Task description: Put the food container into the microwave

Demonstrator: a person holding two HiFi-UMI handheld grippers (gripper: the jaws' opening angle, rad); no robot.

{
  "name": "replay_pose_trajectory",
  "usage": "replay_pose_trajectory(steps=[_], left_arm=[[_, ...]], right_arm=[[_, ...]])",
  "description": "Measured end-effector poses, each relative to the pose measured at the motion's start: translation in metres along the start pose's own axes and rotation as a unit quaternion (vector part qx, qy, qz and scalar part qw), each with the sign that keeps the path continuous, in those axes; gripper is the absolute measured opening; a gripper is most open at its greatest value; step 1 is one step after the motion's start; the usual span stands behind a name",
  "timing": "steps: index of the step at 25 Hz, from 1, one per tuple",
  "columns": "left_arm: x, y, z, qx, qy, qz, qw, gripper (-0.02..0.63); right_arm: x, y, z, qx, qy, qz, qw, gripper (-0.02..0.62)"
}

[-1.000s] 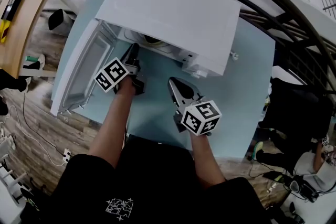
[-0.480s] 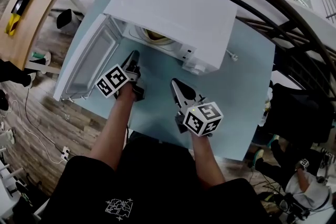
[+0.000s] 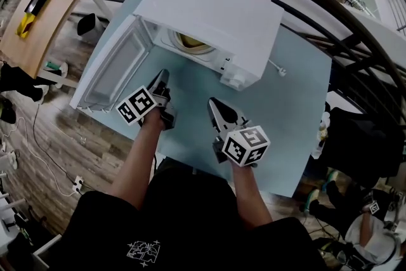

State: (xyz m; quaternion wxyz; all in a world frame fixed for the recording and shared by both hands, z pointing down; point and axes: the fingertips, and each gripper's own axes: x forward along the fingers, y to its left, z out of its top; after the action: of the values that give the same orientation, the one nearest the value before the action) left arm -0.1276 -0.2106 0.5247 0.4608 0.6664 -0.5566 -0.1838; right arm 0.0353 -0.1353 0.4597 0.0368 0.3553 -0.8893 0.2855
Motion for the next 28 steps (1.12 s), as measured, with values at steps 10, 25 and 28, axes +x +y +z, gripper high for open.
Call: replay_pose_trajectory(steps=[10, 25, 28], left_arm=[[-0.047, -0.022, -0.020, 0.051, -0.009, 0.002, 0.9987, 0.008], [-0.111, -0.073, -0.048, 0.149, -0.044, 0.003, 0.9879, 0.008], [-0.122, -0.081, -0.054, 0.166, -0.046, 0.002, 0.9850, 0.008]], right_arm=[[-0.027, 0.009, 0.004, -0.015, -0.008, 0.019, 1.000, 0.006], [-0.080, 0.018, 0.006, -0.041, -0.016, 0.049, 0.998, 0.006], [-0.088, 0.020, 0.008, -0.047, -0.019, 0.055, 0.997, 0.006]])
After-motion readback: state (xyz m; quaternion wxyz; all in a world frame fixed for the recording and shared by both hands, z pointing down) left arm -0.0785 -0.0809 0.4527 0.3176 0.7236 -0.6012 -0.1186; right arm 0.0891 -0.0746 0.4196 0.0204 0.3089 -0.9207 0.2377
